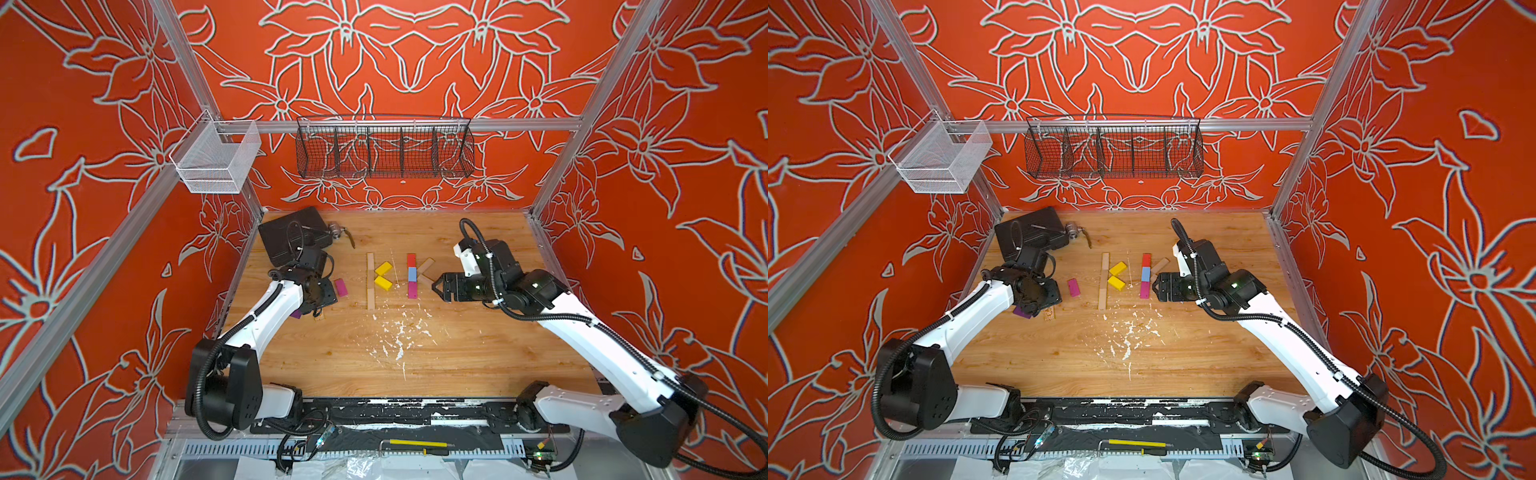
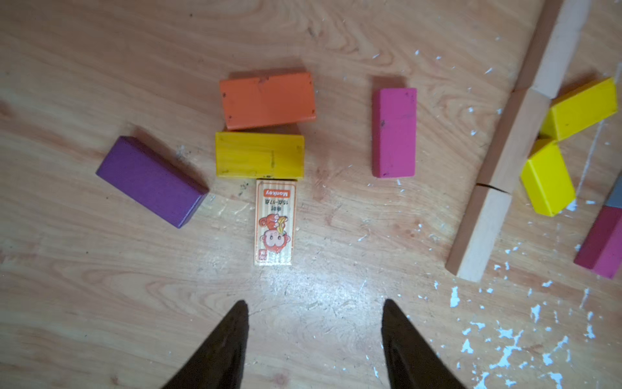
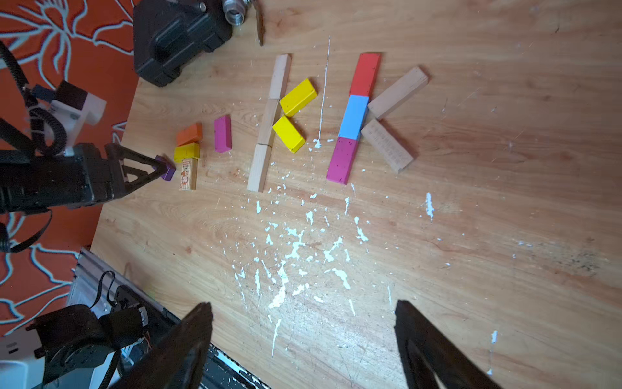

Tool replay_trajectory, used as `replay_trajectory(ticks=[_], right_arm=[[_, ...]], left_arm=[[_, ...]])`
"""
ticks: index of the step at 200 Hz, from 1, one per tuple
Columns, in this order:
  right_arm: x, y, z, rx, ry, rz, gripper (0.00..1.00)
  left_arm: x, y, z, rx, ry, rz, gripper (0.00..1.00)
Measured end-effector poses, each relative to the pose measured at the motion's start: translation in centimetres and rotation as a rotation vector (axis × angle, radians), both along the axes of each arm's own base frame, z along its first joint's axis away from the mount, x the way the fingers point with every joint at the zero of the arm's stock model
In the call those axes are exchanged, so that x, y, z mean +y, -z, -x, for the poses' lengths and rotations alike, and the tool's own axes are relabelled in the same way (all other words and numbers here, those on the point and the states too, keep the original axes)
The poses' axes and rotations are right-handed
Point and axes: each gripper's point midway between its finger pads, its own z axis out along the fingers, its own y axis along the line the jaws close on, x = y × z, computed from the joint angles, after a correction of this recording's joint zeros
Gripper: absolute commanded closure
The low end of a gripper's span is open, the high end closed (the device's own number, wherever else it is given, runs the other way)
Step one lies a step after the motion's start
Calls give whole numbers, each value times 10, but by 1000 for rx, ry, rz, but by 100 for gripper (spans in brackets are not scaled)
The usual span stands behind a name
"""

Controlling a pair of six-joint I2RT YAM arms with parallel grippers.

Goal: Assemble the letter k with building blocks
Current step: Pick up the building block from the center of the board.

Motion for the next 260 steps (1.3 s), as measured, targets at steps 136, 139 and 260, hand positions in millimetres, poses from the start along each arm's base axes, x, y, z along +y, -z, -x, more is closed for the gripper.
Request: replay_trajectory(ticks=[136,139,260], right_arm=[[-13,-5,11,-21,64,-35,15],[-13,-5,11,-20,64,-35,15],[-25,-3,4,-58,142,-23,12]], left_arm=[[14,65,-12,115,1,-110,55],[14,66,-11,117,0,-110,55],[10,63,-11,104,-18,-82,83]])
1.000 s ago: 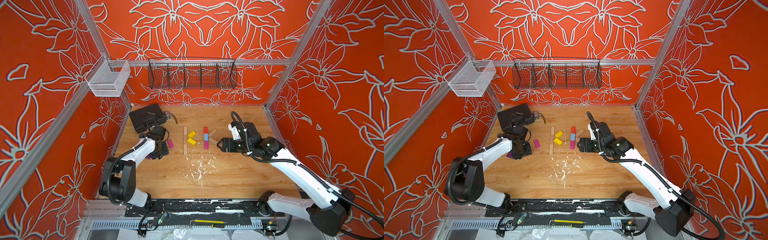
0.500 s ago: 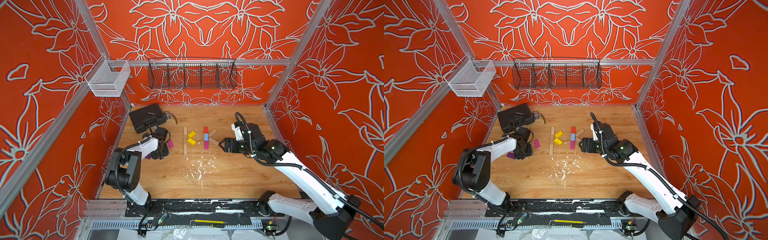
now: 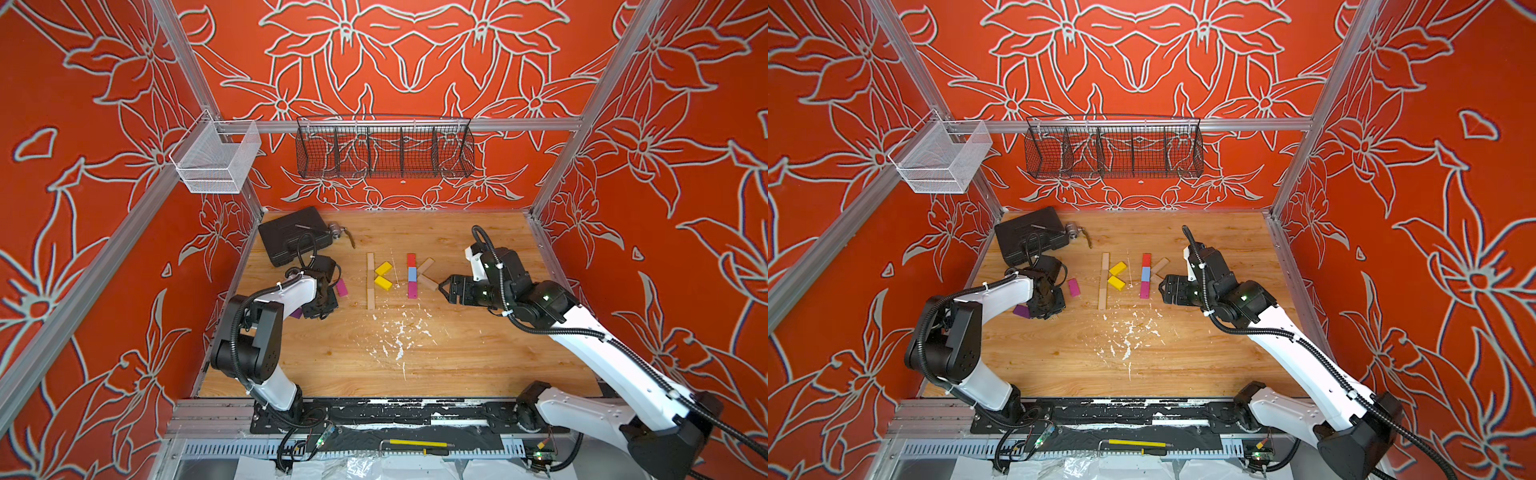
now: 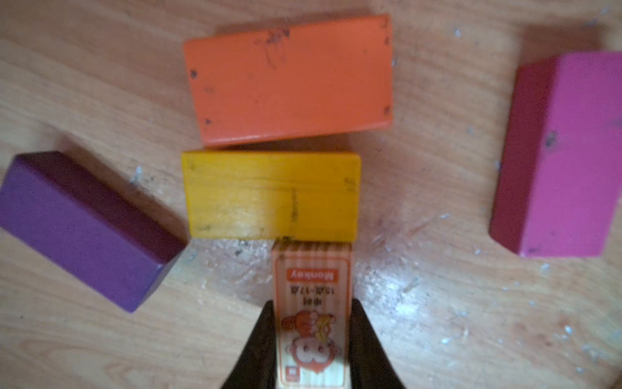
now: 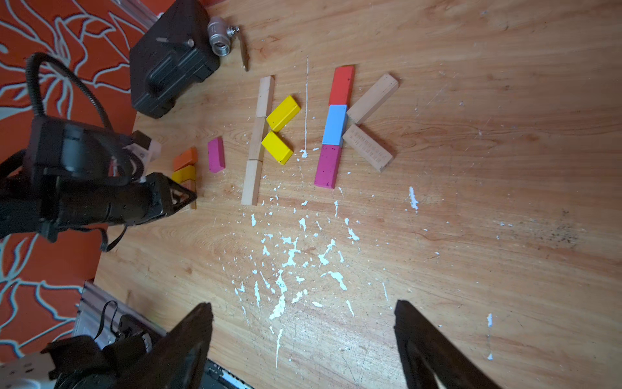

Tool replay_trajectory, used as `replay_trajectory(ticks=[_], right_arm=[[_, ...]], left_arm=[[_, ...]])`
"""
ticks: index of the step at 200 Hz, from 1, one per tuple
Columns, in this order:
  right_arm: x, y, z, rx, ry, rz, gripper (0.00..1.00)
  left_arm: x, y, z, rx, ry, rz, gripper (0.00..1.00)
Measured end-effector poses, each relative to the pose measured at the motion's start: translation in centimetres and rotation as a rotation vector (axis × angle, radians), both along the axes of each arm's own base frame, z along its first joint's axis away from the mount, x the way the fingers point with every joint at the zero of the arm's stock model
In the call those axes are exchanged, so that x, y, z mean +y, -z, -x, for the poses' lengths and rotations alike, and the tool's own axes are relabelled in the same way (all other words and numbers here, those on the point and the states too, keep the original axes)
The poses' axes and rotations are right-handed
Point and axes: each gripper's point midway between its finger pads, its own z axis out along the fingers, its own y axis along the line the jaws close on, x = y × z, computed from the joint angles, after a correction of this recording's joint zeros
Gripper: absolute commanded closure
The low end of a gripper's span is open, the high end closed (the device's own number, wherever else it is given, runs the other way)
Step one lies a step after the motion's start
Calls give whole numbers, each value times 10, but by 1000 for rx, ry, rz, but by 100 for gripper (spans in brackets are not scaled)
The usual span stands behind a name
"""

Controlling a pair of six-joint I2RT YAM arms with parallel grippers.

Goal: Assemble the letter k with building blocks
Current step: Pick up the building block from the center of the board, then place the building block at the center of the board.

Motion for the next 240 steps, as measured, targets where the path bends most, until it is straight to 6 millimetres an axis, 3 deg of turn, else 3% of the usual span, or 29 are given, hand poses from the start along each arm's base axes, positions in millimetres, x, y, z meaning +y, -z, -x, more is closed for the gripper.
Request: replay_trajectory(ticks=[18,36,61,80,97,113,146,176,207,240], right_arm=[[-5,1,-2,-11,27,11,12],[-24,1,-16,-11,98,5,11],[-60,9,-42,-1,220,25,10],[-80,24,-53,30,274,59,10],[-99,41,-59,73,325,84,10],[-121,55,-60,105,390,95,10],[-167,74,-41,149,567,114,10],[-190,66,-11,81,687,130,10],[-205,47,13,-11,768,125,11],[-211,39,27,-38,799,128,12]], left_arm=[[-4,-17,-6,-48,1,26,83],[-29,-49,-17,-114,49,54,83],[-103,-115,-44,-288,210,134,83],[-159,-153,-50,-372,328,193,84],[-211,-175,-55,-415,425,235,84],[-261,-184,-58,-436,517,261,84],[-352,-167,-56,-409,695,262,84],[-412,-129,-46,-342,830,224,84],[-446,-90,-37,-286,899,193,84],[-457,-49,-43,-235,903,161,84]])
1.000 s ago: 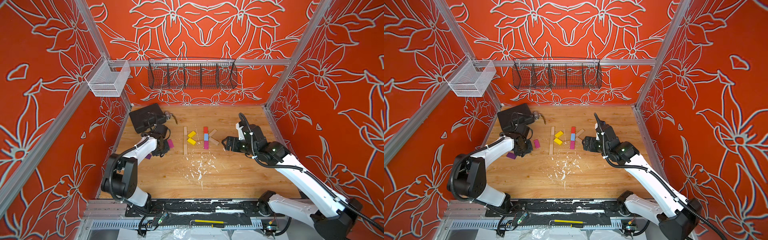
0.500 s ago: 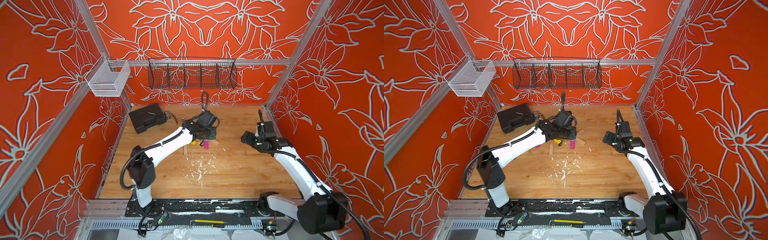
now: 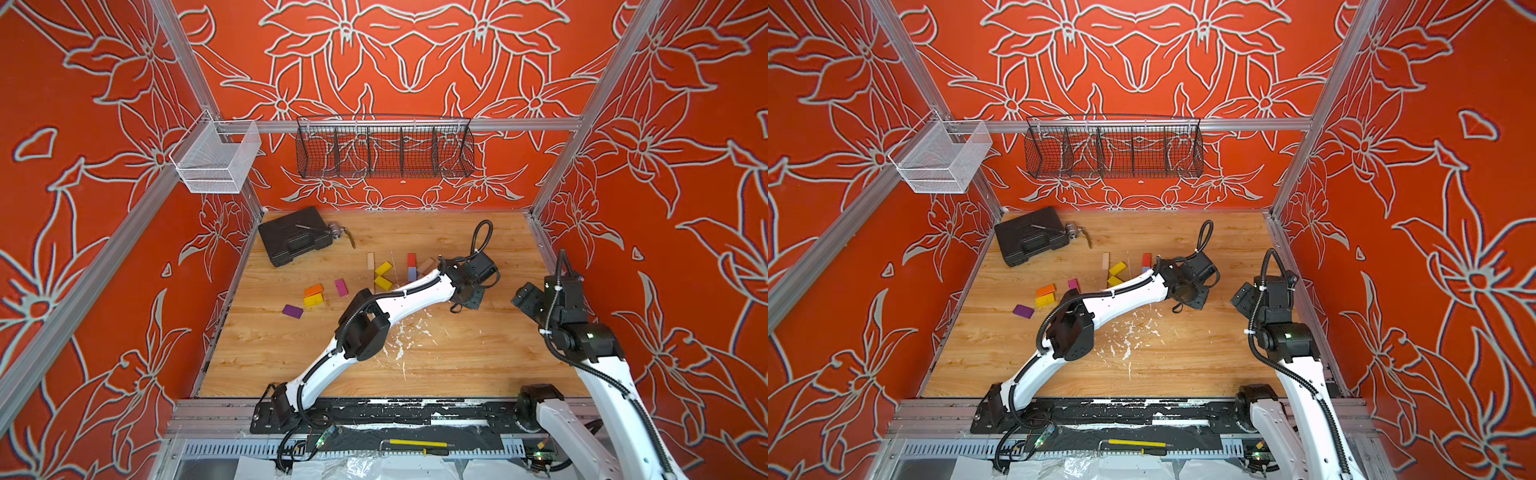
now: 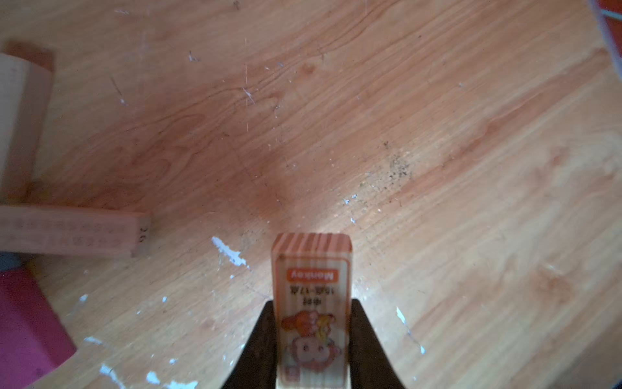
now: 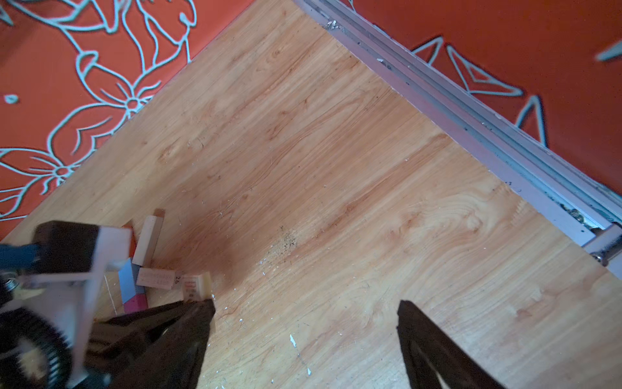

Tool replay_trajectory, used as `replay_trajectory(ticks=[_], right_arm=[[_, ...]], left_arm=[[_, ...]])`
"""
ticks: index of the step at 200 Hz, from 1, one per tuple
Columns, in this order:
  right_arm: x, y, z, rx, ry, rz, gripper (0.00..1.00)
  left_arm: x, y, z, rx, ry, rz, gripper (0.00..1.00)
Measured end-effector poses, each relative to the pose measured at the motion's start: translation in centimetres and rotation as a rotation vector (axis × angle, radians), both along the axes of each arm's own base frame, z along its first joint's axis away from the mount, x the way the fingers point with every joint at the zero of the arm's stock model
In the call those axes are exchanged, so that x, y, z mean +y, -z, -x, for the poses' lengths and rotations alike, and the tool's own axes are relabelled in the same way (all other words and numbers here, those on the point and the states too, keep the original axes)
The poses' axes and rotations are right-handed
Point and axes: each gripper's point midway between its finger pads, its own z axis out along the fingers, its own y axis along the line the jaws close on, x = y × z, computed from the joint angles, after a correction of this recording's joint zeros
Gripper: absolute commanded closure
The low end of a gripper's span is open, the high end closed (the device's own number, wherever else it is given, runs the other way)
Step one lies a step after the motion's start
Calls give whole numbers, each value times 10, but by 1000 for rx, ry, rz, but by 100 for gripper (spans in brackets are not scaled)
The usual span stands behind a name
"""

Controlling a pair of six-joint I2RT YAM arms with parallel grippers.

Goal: Assemble the letter k with building blocks
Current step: Place the building block at the center of the board.

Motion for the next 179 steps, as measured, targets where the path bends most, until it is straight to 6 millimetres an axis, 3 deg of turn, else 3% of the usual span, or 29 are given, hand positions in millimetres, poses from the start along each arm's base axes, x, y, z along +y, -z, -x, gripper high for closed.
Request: replay_trajectory(ticks=[27,50,179], right_arm=[[-1,2,5,10,7,-2,13],[0,4,5,19,10,-7,14],[7,13,1,58,-13,-46,14]], left_arm=[[0,25,-6,8,-4,-38,83],[3,34,-9,3,-7,-59,82],[2,37,-14,11,-8,-44,59]])
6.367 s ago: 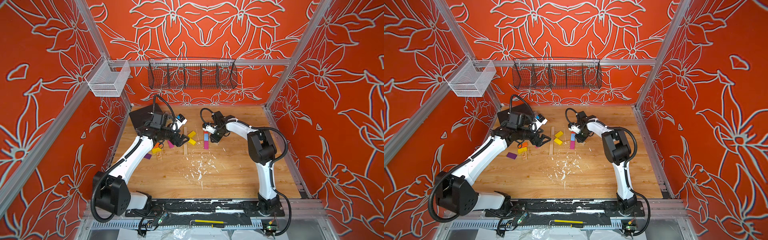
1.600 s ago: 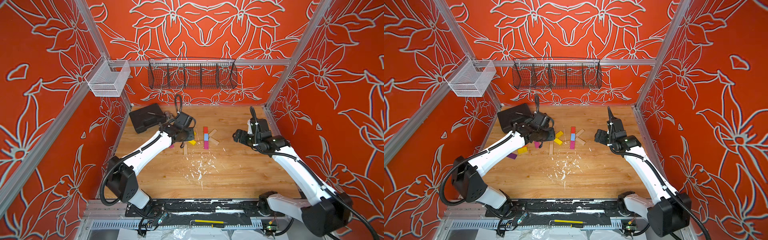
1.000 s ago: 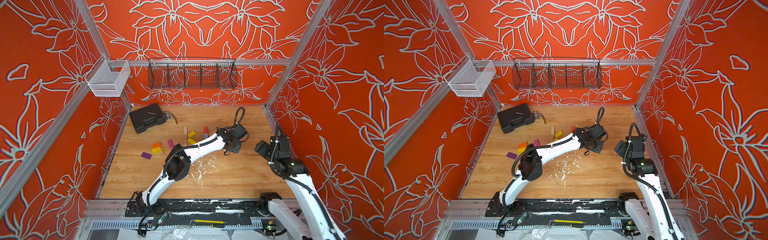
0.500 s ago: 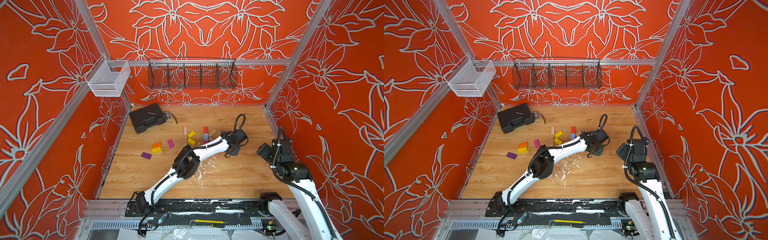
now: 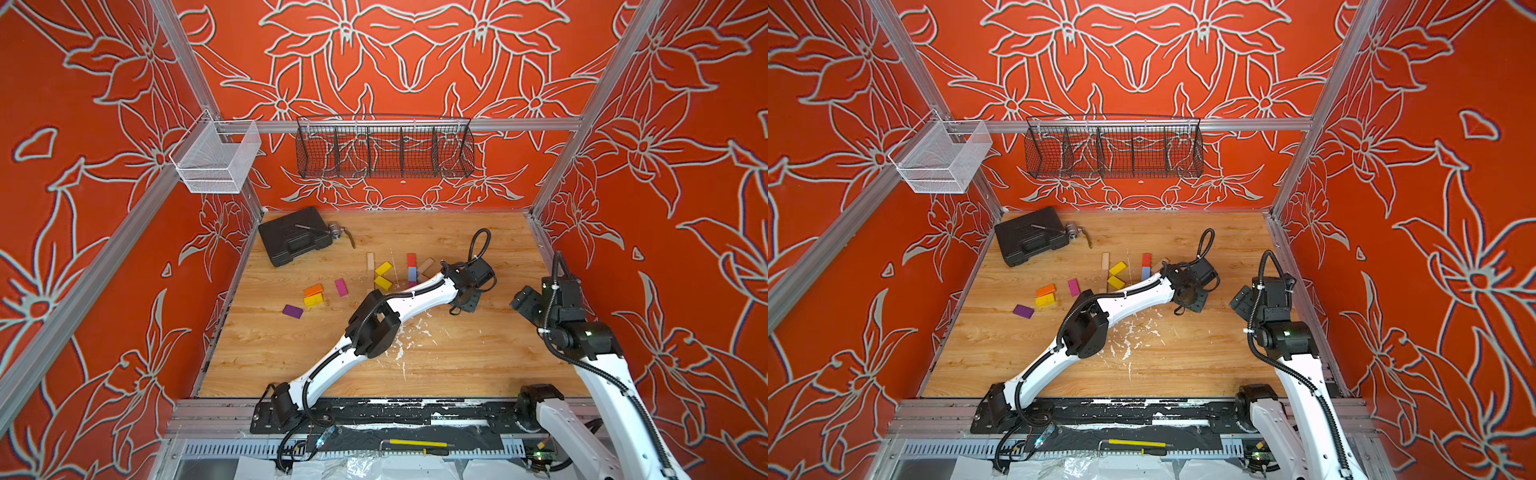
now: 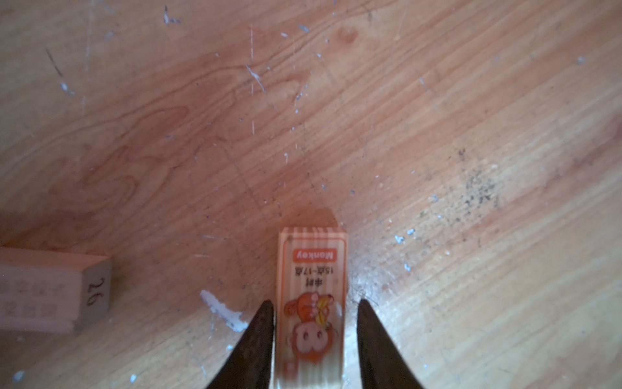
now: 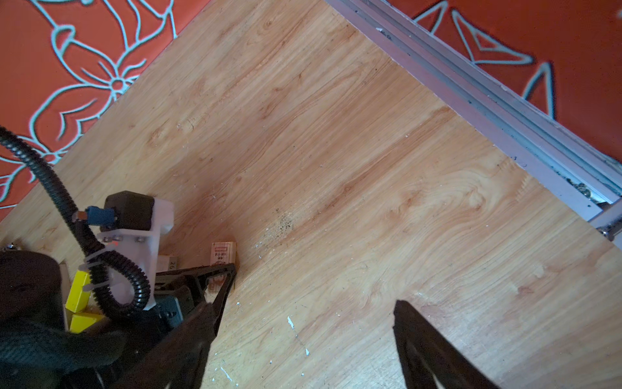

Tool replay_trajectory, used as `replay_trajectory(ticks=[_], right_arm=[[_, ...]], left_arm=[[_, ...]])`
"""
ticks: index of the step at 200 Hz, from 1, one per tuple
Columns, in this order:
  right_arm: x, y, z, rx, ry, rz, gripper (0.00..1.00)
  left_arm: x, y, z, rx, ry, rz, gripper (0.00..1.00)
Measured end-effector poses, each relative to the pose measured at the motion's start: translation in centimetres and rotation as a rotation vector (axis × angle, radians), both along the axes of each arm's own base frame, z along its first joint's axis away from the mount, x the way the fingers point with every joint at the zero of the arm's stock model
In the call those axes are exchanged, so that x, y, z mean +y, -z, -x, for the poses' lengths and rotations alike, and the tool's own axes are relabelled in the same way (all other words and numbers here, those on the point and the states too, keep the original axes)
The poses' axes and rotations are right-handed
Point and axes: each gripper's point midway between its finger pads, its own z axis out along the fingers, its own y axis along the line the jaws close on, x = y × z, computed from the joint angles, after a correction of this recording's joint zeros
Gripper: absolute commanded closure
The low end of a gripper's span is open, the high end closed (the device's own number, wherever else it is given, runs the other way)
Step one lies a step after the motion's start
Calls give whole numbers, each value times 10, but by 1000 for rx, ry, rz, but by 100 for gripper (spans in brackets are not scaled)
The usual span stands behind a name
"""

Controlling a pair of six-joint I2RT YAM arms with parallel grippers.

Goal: Assemble the letter k with building blocks
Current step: Place the building block at the center of the board, then pick up the building block from the center of the board.

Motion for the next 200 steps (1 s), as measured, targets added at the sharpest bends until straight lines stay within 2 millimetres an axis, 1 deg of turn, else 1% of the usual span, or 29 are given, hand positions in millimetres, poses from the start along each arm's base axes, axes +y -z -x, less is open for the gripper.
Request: replay_trajectory(ticks=[14,26,40,46,62,63,74,78,81,85,97,109,118,131,138,149,175,200], right_arm=[[2,2,-1,6,-7,-7,15],[4,3,-1,12,-15,-15,15],[8,5,-3,23,-36,-33,16],[11,5,-5,29,-51,-40,17],[19,4,-12,45,-87,-64,18],[19,4,-12,46,-89,-64,18],[24,4,-18,59,-111,-80,19],[26,4,-21,65,-121,-88,19],[27,4,-22,65,-127,-92,20],[29,4,-25,70,-136,-99,20],[36,7,-30,87,-162,-119,22],[43,11,-35,108,-190,-134,24],[48,14,-39,127,-212,-139,26],[57,18,-43,149,-241,-138,29],[62,21,-46,159,-259,-136,31],[71,25,-49,174,-287,-135,33],[93,38,-55,222,-351,-123,33],[110,57,-63,282,-393,-115,33]], left_arm=[[1,-4,-2,8,-3,14,58],[5,-12,-3,14,-9,33,58],[14,-29,-1,20,-18,62,59],[19,-40,0,18,-22,81,59],[37,-77,3,-5,-32,148,59],[39,-83,3,-10,-32,157,59],[51,-114,6,-47,-19,219,59],[57,-130,9,-67,-9,247,59],[59,-137,10,-76,-3,261,59],[66,-153,12,-100,9,287,59],[82,-190,18,-172,43,348,59],[97,-218,27,-238,78,388,59],[109,-231,36,-279,100,406,59],[123,-239,48,-313,125,423,60],[130,-238,54,-322,136,427,59],[139,-232,61,-324,150,420,59],[162,-212,73,-339,206,358,54],[183,-205,85,-390,288,286,48]])
